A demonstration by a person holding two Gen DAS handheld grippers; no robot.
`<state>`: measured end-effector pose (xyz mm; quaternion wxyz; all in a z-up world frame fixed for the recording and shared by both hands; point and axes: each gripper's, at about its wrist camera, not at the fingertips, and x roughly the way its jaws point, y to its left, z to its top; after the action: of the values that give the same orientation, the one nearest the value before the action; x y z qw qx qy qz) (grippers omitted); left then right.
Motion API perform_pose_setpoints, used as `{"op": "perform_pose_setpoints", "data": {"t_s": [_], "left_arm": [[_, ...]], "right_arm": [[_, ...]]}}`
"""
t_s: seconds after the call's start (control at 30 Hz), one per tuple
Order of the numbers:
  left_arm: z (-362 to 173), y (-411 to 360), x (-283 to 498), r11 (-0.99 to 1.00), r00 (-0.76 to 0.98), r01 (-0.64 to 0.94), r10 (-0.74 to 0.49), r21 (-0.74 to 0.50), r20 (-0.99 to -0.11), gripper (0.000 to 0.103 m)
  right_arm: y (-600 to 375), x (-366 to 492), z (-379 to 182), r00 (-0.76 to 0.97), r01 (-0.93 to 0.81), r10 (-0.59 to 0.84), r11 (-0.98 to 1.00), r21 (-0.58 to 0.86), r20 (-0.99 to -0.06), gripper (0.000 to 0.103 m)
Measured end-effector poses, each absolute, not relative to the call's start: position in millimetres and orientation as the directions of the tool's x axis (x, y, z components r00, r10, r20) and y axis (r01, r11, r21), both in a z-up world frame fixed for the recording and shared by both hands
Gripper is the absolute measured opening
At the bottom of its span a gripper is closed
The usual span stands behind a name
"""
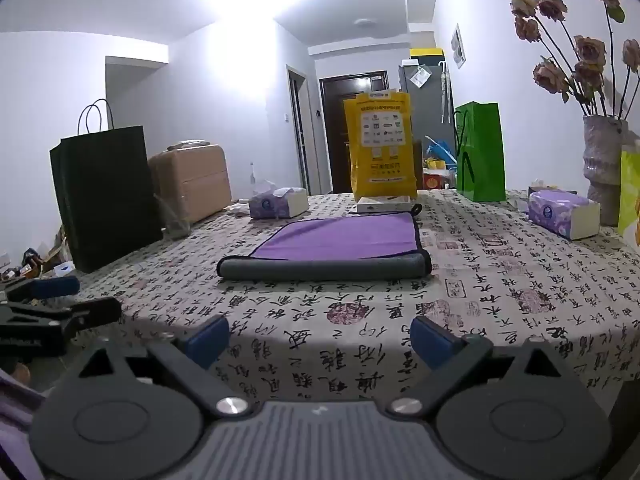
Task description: Fold towel
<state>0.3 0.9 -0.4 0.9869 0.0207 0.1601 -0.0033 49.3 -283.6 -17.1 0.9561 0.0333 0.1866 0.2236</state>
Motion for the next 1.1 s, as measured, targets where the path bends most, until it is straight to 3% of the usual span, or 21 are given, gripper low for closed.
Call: {"op": "perform_pose_setpoints", "data": {"t_s": [0.3,1.1], "left_arm": [[-1.1,-3.5,-3.6,0.998,0.959,0.011,0.007,0.062,-0.284,0.103],[-3.8,-4.6,3.1,0.998,0.948,0.028,-0.008,0.057,-0.319,0.103]], "right_arm": [[-280.8,51.3,-18.4,0.823,-0.418,0.435,0.899,0.129,-0.366,0.097],[-279.7,49.6,-22.0,0.819,-0.434,0.449,0.892,0.125,-0.357,0.098]]}}
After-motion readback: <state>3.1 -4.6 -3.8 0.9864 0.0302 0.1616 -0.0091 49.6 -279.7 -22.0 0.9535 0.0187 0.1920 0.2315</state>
